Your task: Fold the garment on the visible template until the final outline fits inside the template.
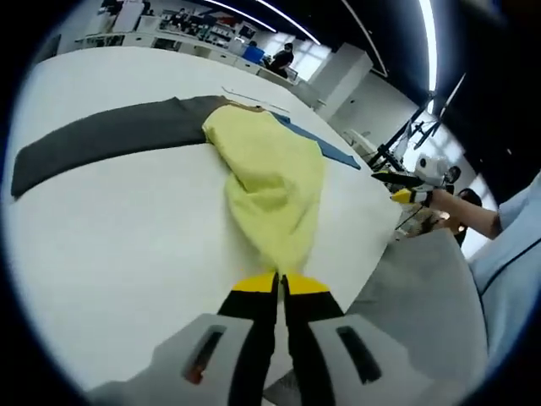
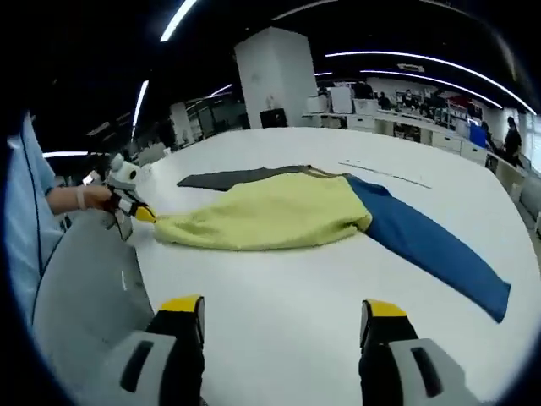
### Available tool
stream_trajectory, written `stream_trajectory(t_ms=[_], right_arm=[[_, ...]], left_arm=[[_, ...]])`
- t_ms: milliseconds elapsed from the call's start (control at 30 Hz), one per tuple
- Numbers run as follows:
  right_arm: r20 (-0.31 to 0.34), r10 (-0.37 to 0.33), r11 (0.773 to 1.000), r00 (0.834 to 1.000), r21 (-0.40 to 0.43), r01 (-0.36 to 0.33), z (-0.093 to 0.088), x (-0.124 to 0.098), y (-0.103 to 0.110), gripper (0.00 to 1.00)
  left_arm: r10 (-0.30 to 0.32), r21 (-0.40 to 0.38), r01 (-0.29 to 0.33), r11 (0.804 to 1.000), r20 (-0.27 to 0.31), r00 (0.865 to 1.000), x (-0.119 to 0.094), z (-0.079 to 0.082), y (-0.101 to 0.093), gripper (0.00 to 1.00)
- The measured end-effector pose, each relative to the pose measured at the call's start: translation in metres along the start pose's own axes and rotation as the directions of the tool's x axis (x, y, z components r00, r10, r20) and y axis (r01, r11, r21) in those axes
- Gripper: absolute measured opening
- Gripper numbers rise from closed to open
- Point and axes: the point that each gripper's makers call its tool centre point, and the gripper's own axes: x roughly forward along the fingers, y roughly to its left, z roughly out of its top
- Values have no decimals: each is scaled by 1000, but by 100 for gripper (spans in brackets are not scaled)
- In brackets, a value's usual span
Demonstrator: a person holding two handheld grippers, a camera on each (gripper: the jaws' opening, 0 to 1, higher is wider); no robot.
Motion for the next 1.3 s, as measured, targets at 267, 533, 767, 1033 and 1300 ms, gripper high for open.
stream_trajectory(t_ms=[267, 533, 767, 1033, 1300], right_arm=[[-123, 118, 928, 985, -340, -154, 25, 43, 22, 63], [-278, 58, 673, 959, -699, -243, 33, 77, 17, 46], [-330, 62, 536, 942, -785, -310, 33, 99, 20, 23], [-383, 62, 462, 922, -807, -367, 21, 118, 19, 13], [-396, 59, 402, 916, -831, -385, 16, 128, 23, 5]], left_arm=[[11, -12, -11, 1000, 20, 1000, 1, 5, 2, 0], [26, -33, -24, 999, 48, 999, 4, 8, 7, 0], [32, -44, -29, 999, 72, 997, 4, 13, 9, 0], [36, -50, -32, 998, 93, 995, 5, 19, 10, 0], [36, -50, -32, 998, 99, 994, 6, 26, 14, 0]])
